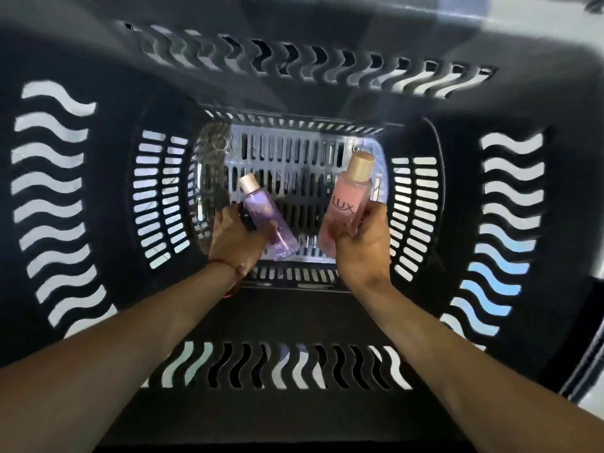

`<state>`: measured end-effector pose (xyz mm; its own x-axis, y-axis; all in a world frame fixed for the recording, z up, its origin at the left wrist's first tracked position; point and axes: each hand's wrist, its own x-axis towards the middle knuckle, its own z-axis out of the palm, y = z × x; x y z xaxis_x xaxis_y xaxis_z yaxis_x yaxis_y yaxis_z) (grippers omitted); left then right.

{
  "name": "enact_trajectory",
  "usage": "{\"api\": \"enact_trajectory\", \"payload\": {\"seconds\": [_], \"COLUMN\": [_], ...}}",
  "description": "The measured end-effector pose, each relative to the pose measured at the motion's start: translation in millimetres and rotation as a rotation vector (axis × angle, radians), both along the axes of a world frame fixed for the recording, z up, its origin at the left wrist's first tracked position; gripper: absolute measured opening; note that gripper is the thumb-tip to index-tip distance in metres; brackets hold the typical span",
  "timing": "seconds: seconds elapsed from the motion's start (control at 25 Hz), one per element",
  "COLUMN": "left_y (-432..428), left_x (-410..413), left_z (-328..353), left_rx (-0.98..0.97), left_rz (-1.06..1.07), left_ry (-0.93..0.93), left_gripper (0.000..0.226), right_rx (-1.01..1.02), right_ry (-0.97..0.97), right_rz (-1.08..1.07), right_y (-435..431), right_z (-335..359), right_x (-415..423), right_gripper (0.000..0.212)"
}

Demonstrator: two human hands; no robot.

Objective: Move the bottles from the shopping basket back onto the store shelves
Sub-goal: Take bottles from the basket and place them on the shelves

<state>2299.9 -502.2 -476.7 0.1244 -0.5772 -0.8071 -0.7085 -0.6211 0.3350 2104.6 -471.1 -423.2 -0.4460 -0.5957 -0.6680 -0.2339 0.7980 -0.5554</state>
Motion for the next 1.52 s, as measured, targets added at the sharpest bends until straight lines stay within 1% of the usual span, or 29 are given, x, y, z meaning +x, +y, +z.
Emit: {"api": "enact_trajectory", "payload": {"seconds": [0.08, 0.16, 0.2, 0.28, 0.36, 0.4, 0.44, 0.52, 0.6, 0.72, 0.84, 0.96, 1.16, 1.24, 1.32, 1.36, 1.52], "left_y": [3.5, 6.3, 8.1, 10.4, 11.1, 11.7, 12.6, 12.8, 12.8, 10.8, 7.2, 1.0, -1.8, 1.4, 7.1, 11.6, 34.5], "left_x": [-5.9, -16.0, -19.7, -24.2, -25.9, -25.9, -25.0, -25.7, -27.4, -28.7, -25.3, -23.5, -20.6, -18.3, -15.8, -15.9, -18.5], "left_z": [-22.2, -34.3, -39.9, -49.4, -54.1, -53.3, -51.2, -34.4, -4.9, 53.3, 108.8, 178.0, 317.7, 371.9, 422.0, 443.6, 505.5], "left_rx": [0.030, 0.075, 0.084, 0.086, 0.065, 0.054, 0.045, 0.020, 0.025, 0.026, 0.040, 0.016, -0.061, -0.096, -0.128, -0.153, -0.181], "left_rz": [0.216, 0.335, 0.368, 0.412, 0.415, 0.409, 0.401, 0.374, 0.333, 0.218, 0.236, 0.233, 0.149, 0.051, -0.027, -0.059, -0.105], "left_ry": [0.057, 0.111, 0.112, 0.081, 0.025, 0.004, -0.016, -0.041, -0.027, 0.056, 0.189, 0.247, 0.330, 0.359, 0.386, 0.393, 0.441], "left_gripper": [0.064, 0.055, 0.055, 0.060, 0.063, 0.063, 0.061, 0.054, 0.043, 0.038, 0.035, 0.027, 0.035, 0.039, 0.038, 0.037, 0.041], "right_rx": [-0.026, -0.050, -0.047, -0.040, -0.025, -0.011, 0.007, 0.037, 0.046, 0.040, 0.042, 0.033, 0.003, -0.064, -0.147, -0.176, -0.217], "right_ry": [0.006, -0.002, -0.015, -0.053, -0.101, -0.111, -0.110, -0.101, -0.103, -0.094, -0.072, -0.058, -0.044, -0.085, -0.126, -0.143, -0.182], "right_rz": [0.020, 0.028, 0.023, -0.008, -0.028, -0.034, -0.035, -0.046, -0.028, 0.015, 0.017, 0.039, 0.029, -0.020, -0.068, -0.104, -0.226], "right_y": [-6.4, -9.8, -9.1, -4.6, 1.4, 5.0, 8.0, 12.3, 13.9, 14.5, 11.8, 9.3, 25.2, 39.8, 55.5, 64.2, 94.6], "right_z": [-3.5, -4.8, -7.7, -11.5, -11.1, -10.7, -9.0, -0.6, 14.2, 47.9, 94.4, 157.6, 292.1, 347.8, 397.3, 416.6, 467.8], "right_x": [-0.9, -0.2, -0.6, -2.9, -4.6, -5.2, -5.5, -5.1, -5.6, -8.4, -11.3, -10.6, 1.5, 5.8, 9.1, 10.0, 8.3], "right_gripper": [0.037, 0.040, 0.043, 0.042, 0.035, 0.036, 0.040, 0.039, 0.041, 0.041, 0.037, 0.032, 0.033, 0.031, 0.029, 0.027, 0.033]}}
